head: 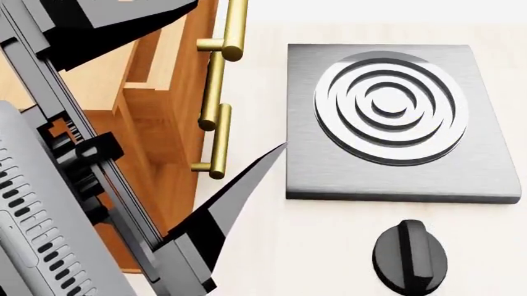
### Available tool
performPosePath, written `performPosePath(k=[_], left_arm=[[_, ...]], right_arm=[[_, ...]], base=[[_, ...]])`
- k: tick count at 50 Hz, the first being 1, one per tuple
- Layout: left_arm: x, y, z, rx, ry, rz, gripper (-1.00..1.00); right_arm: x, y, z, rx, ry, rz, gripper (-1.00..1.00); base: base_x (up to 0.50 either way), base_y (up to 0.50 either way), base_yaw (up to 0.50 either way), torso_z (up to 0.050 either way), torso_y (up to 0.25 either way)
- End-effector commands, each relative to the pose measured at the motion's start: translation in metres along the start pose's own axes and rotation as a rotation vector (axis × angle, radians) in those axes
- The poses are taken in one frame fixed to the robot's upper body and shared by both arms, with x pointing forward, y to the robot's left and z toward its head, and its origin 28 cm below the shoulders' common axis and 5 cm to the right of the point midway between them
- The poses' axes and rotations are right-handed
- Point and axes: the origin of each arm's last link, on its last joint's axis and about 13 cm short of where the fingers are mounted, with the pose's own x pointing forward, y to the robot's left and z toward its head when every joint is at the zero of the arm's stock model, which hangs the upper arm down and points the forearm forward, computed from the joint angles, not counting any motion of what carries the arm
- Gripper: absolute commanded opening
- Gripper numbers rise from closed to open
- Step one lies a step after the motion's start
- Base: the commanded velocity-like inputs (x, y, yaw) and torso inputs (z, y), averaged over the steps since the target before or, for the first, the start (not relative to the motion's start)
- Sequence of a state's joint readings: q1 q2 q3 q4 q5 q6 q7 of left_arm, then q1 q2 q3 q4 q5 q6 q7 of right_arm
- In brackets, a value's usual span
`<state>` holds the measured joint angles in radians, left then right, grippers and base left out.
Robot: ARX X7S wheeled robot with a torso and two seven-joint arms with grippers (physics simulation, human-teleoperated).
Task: Pick the akita bowl on the wooden cabinet and place it on the plate.
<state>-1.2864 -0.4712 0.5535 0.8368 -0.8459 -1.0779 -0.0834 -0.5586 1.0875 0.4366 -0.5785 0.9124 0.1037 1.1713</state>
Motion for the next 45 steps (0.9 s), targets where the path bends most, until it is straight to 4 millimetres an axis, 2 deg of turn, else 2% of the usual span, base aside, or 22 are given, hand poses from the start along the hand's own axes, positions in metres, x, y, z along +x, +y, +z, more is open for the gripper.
performPosePath(k=[1,5,21,32,45], left_arm=[[-0.001,0.0,-0.002,-0.005,0.002,0.003,1.0],[-0.001,-0.001,-0.003,-0.007,0.002,0.003,1.0],[-0.002,-0.002,-0.005,-0.011,0.005,0.006,1.0],[-0.001,-0.003,-0.007,-0.013,0.007,0.002,1.0],[-0.001,-0.003,-0.009,-0.018,0.008,0.002,1.0]], right_arm=[[0.007,-0.005,0.009,0.142,0.029,0.021,-1.0],[0.006,-0.009,0.008,0.227,0.054,0.036,-1.0],[0.008,-0.018,0.009,0.364,0.076,0.047,-1.0],[0.014,-0.024,0.0,0.424,0.112,-0.005,-1.0],[0.022,-0.019,-0.014,0.447,0.161,-0.03,-1.0]], base=[[0.0,0.0,0.0,0.0,0.0],[0.0,0.0,0.0,0.0,0.0],[0.0,0.0,0.0,0.0,0.0],[0.0,0.0,0.0,0.0,0.001],[0.0,0.0,0.0,0.0,0.0]])
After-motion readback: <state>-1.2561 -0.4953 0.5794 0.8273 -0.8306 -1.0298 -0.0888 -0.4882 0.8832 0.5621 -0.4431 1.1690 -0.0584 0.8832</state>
